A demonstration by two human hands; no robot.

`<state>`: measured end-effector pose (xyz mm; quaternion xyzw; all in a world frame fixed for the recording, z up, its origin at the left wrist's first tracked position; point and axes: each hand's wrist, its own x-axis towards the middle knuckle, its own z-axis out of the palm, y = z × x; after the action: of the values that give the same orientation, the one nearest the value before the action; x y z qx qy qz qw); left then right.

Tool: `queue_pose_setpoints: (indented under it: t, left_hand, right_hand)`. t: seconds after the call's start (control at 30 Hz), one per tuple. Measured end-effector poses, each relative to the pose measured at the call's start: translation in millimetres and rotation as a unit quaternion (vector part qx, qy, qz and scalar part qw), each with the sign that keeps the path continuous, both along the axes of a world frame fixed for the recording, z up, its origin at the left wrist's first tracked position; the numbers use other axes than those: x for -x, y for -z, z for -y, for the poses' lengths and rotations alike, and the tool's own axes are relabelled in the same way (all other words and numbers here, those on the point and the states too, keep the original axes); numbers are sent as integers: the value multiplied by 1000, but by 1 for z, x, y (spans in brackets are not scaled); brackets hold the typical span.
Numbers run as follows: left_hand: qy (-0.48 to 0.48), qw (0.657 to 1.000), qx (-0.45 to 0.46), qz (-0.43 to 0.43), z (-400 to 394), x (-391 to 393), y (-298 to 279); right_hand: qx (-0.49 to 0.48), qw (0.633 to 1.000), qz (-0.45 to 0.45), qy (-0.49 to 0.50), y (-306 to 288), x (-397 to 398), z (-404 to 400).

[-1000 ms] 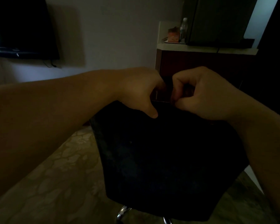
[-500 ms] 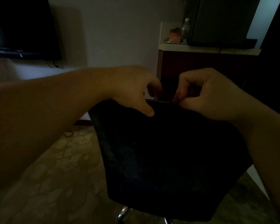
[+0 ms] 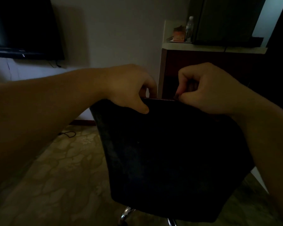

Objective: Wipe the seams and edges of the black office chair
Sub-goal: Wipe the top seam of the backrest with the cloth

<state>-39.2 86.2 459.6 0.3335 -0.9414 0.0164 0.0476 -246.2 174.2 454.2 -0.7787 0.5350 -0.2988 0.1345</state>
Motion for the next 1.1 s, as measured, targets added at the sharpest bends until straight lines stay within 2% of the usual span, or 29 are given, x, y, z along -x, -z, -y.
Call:
queue_pose_setpoints:
  t: [0.1, 0.23, 0.33, 0.47, 0.6, 0.73, 0.87, 1.0, 1.1]
  left_hand:
    - [4, 1000, 4, 10, -1, 2, 0]
    - [6, 1000, 27, 2, -2, 3, 2]
    - [11, 1000, 16, 0, -4, 3, 4]
    - [23, 999, 45, -20, -4, 5, 6]
    - [24, 999, 31, -16, -4, 6, 6]
    - [21, 999, 32, -33, -2, 5, 8]
    - [26, 999, 28, -26, -4, 8, 8]
    - [23, 999, 39, -30, -6, 9, 9]
    - [20, 999, 29, -20, -7, 10, 8]
  right_hand:
    - [-32, 999, -6, -23, -3, -2, -1]
    - [-2, 1000, 2, 2, -2, -3, 6]
    - [-21, 999, -11, -44, -1, -4, -1]
    - [35, 999, 9, -7, 2, -5, 2]
    - [10, 999, -7, -47, 1, -5, -4]
    - [49, 999, -8, -15, 4, -6, 1]
    - [-11, 999, -9, -53, -1, -6, -4]
    - [42, 999, 4, -8, 4, -11, 0]
    - [-1, 999, -15, -41, 0, -12, -6]
